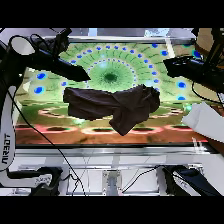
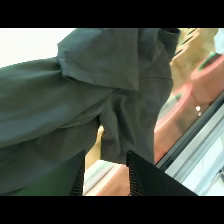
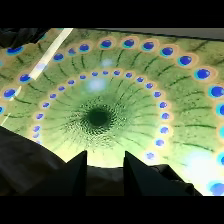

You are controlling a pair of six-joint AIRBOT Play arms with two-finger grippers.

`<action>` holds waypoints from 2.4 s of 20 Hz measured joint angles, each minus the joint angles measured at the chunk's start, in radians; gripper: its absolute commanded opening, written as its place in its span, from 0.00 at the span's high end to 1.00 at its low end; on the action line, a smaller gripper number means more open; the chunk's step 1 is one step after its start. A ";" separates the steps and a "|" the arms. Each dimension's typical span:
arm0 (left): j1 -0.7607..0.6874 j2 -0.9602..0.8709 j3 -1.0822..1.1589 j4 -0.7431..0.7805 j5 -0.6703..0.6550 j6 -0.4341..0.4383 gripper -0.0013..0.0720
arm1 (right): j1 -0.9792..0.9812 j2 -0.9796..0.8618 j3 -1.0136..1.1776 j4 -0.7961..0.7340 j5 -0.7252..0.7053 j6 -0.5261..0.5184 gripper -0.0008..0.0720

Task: Fold the shirts.

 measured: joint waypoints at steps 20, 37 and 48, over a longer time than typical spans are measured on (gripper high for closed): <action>0.000 0.000 -0.002 0.041 0.021 0.073 0.51 | 0.000 0.000 -0.001 0.000 0.074 -0.005 0.67; 0.285 -0.010 -0.308 0.270 0.016 -0.061 0.16 | -0.026 -0.198 -0.347 -0.338 0.002 0.196 0.56; 0.305 -0.010 -0.460 0.171 0.108 0.023 0.16 | -0.425 -0.412 -0.388 0.145 0.105 0.009 0.52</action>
